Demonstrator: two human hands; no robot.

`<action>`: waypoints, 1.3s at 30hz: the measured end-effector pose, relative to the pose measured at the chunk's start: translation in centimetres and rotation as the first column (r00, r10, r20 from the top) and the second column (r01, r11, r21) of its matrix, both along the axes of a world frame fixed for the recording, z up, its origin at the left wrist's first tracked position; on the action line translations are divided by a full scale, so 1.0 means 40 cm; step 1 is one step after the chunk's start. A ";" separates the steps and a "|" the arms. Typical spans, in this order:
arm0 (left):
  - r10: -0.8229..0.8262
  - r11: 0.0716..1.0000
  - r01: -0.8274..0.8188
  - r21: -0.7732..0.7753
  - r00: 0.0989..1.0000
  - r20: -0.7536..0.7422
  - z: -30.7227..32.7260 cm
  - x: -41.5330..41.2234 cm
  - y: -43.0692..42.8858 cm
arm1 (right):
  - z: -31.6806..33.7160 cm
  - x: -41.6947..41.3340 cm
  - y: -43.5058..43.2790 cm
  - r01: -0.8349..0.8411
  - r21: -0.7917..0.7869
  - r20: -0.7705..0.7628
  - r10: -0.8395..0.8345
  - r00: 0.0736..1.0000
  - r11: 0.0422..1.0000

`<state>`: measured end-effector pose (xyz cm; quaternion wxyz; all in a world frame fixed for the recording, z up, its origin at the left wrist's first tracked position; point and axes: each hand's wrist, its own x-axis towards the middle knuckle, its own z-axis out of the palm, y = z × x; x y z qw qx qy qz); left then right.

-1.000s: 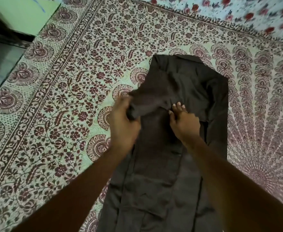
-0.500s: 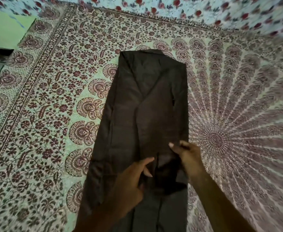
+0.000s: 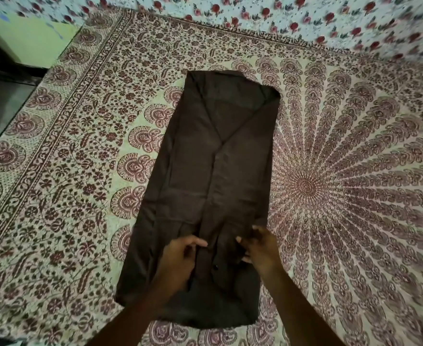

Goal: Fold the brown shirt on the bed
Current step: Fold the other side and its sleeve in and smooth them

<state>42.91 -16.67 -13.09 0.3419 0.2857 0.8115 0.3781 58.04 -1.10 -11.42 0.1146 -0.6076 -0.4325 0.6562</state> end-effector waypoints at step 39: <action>-0.410 0.734 0.293 -0.613 0.910 -0.057 0.072 0.057 -0.020 | -0.021 0.045 -0.021 -0.610 0.289 0.460 0.451 0.764 0.738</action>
